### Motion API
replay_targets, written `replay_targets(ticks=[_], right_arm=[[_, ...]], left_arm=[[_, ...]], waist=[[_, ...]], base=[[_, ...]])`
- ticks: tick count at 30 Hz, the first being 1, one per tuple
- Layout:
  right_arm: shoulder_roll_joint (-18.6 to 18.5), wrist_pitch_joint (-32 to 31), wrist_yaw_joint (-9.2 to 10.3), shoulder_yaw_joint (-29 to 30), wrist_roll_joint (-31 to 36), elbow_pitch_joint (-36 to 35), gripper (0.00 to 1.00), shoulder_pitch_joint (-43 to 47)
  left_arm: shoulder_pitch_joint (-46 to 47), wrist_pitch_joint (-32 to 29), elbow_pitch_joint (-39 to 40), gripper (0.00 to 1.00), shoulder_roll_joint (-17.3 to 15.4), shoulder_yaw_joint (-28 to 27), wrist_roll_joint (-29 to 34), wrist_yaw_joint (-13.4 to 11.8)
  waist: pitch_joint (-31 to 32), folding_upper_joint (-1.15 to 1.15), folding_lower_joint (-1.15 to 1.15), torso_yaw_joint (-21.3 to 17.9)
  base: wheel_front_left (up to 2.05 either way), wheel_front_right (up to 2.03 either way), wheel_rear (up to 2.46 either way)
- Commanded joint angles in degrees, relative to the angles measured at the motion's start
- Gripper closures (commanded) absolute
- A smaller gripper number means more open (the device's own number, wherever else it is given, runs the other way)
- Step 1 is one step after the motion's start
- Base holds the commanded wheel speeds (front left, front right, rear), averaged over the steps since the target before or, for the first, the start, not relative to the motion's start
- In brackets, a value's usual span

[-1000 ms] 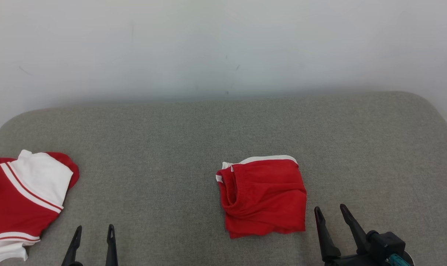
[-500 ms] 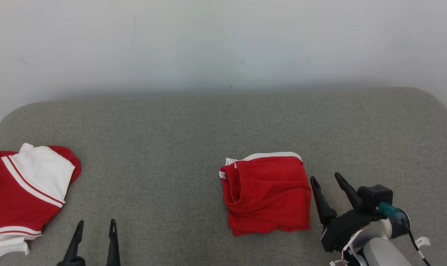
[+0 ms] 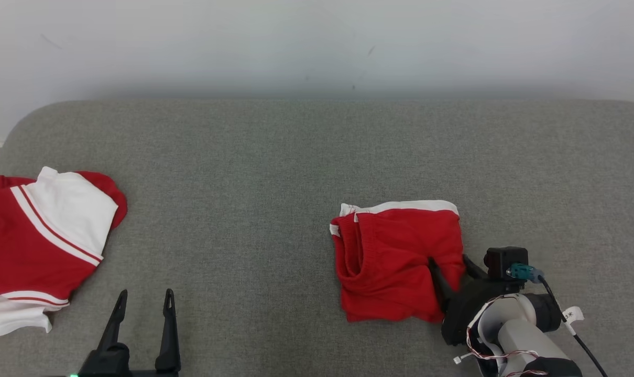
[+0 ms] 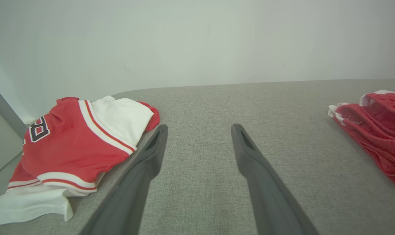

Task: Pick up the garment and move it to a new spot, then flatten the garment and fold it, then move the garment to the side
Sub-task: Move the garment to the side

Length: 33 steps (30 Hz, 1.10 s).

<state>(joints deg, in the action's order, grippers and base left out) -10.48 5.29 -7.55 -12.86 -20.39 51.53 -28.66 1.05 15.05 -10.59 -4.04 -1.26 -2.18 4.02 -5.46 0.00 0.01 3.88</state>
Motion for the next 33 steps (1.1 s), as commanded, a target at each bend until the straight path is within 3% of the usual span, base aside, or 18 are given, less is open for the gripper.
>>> replay_targets(ticks=[1,2,3,4,15,23,33], right_arm=[[0.86,-0.16,0.14,-1.11,-1.14,1.14,0.0,-0.37],[1.01,-0.4,0.14,-1.72,-1.76,1.74,0.34,-0.45],[0.91,-0.35,0.14,-2.34,-2.33,2.23,0.76,-0.58],[0.7,-0.32,0.14,-3.01,-2.77,2.75,1.0,-0.7],[-5.28,1.24,0.16,-9.41,-4.39,3.34,1.0,-7.45],[-15.6,0.64,0.16,-13.95,-7.0,1.02,1.0,-14.14],[-28.52,0.68,0.15,-14.88,-10.5,-2.09,1.0,-22.09]], left_arm=[[0.55,0.18,0.15,0.0,0.2,-0.04,-0.11,-0.26],[0.54,0.18,0.22,0.0,0.22,-0.09,-0.16,-0.34],[0.57,0.18,0.26,0.0,0.24,-0.13,-0.2,-0.3],[0.67,0.18,0.24,0.0,0.26,-0.13,-0.22,-0.32],[3.03,0.18,-0.09,0.0,0.45,0.63,-0.29,-0.14],[5.85,0.18,1.23,0.0,0.76,2.43,-0.94,-0.07],[11.78,0.18,6.26,0.0,1.05,4.62,-0.49,-1.0]], waist=[[-0.84,0.0,-0.01,0.56],[-0.96,0.0,-0.01,0.51],[-1.07,0.0,-0.01,0.47],[-1.14,0.0,-0.01,0.43],[-3.29,0.0,-0.01,-0.8],[-8.97,0.0,-0.01,-2.07],[-19.77,0.0,-0.01,-4.81]], base=[[0.0,0.0,0.0],[0.0,0.0,0.0],[0.0,0.0,0.0],[0.0,0.0,0.0],[0.0,0.0,0.0],[0.0,0.0,0.0],[0.0,0.0,0.0]])
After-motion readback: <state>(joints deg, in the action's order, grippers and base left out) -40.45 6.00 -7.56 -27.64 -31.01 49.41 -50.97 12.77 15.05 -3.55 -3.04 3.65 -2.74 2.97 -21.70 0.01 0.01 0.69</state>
